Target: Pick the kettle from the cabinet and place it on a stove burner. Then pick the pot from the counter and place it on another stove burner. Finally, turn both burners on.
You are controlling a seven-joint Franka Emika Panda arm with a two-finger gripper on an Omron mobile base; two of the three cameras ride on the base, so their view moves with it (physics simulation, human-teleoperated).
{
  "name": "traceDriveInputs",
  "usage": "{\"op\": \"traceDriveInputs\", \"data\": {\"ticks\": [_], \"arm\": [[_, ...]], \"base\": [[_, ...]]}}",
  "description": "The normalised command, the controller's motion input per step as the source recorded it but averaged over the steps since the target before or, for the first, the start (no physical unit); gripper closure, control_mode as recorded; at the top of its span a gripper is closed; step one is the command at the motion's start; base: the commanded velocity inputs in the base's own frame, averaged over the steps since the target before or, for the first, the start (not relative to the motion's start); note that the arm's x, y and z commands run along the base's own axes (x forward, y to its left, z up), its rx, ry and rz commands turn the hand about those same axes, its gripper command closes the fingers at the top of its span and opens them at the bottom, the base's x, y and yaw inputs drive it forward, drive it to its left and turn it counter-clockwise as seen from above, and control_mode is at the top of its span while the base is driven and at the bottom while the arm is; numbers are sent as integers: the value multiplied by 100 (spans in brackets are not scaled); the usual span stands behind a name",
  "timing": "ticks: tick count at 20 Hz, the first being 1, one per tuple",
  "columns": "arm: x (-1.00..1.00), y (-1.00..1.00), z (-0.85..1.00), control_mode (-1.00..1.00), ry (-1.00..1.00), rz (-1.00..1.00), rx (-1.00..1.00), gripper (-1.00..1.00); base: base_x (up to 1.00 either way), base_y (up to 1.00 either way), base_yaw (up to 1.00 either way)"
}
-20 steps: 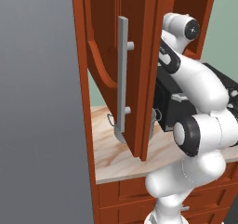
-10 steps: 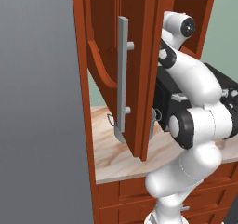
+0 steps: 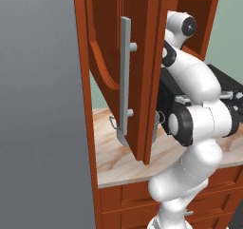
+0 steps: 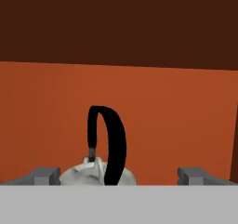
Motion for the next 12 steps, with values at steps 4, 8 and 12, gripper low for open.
{"op": "traceDriveInputs", "data": {"ticks": [4, 8, 12], "arm": [[17, 1, 0, -100, 2, 0, 0, -100], [17, 3, 0, -100, 4, 0, 0, -100], [16, 7, 0, -100, 6, 0, 0, 100]], "base": [[0, 0, 0], [0, 0, 0], [0, 0, 0]]}}
